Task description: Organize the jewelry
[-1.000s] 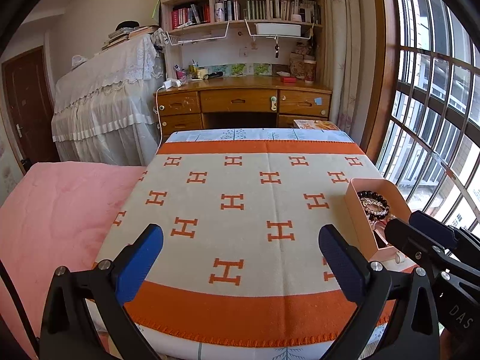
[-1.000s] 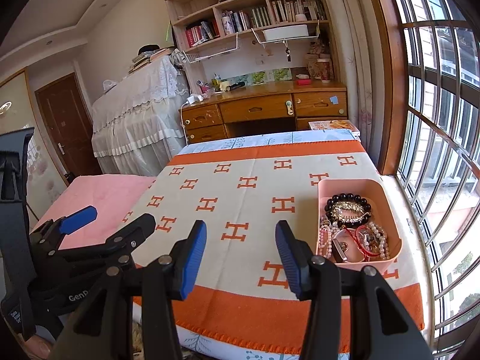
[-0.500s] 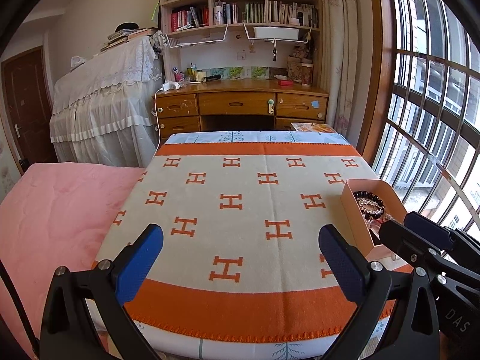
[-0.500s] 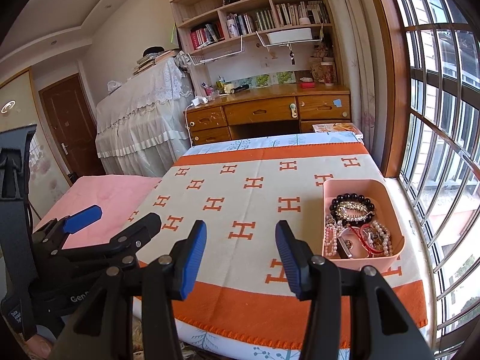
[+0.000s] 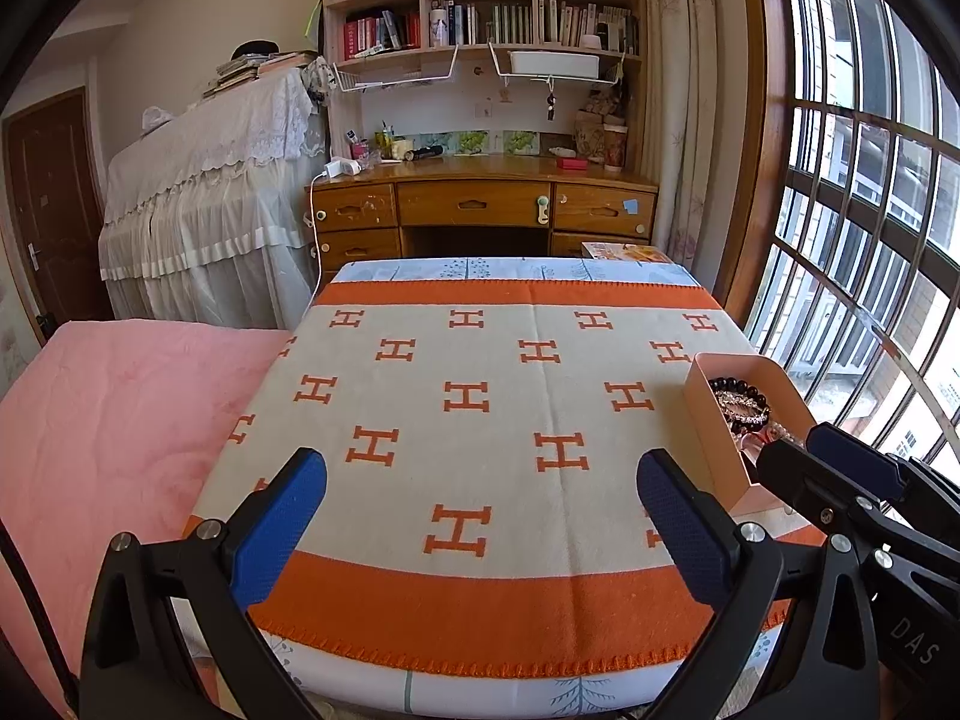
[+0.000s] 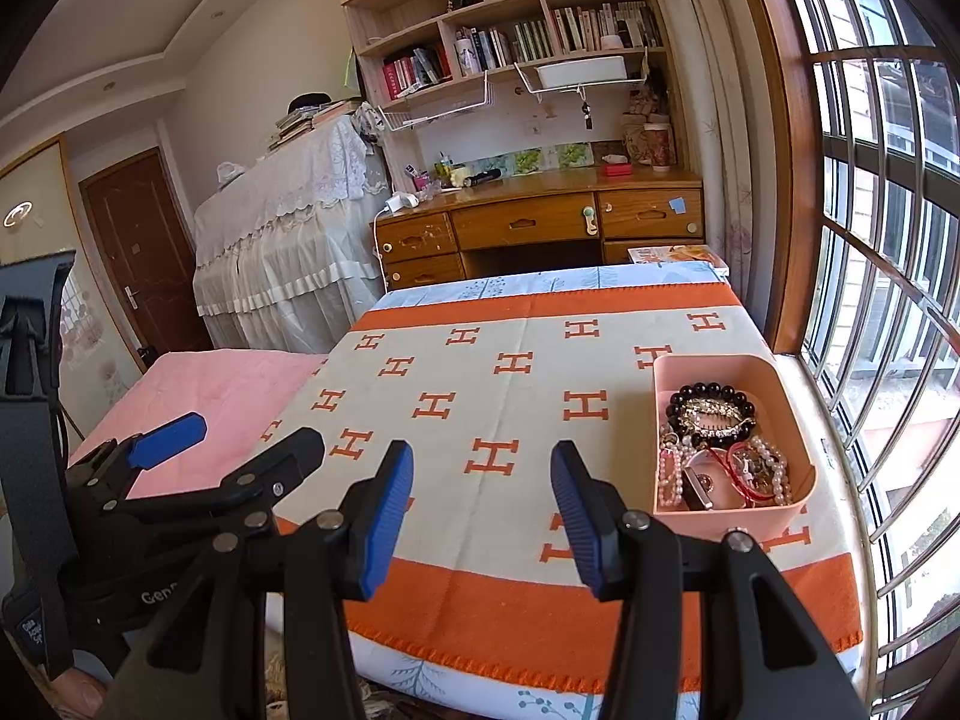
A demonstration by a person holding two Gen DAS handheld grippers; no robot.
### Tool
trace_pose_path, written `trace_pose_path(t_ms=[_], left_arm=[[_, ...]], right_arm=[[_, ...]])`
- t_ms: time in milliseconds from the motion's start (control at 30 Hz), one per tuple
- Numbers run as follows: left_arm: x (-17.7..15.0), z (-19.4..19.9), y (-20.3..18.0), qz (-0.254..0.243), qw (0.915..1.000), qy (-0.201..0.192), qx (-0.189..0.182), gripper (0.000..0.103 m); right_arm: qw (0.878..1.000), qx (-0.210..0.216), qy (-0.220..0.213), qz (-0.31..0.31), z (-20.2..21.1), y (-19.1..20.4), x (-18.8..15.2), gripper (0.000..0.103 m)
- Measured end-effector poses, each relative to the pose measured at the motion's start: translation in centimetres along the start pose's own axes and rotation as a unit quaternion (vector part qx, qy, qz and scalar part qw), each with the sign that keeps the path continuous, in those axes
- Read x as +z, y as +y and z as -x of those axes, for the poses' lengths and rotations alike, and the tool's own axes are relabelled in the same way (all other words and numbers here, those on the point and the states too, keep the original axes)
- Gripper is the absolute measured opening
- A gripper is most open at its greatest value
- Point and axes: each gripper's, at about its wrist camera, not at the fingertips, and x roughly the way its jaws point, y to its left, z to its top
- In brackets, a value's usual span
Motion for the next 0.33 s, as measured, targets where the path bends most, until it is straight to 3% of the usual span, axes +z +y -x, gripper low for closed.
trace_pose_path(t_ms=[333], left_arm=[[-0.6,-0.9,1.2,0.007,0.9998,0.015,0.007,0.102]], right_arm=[[1.0,0.004,0.015,0.0,-0.8,1.2,-0.4,0.048]])
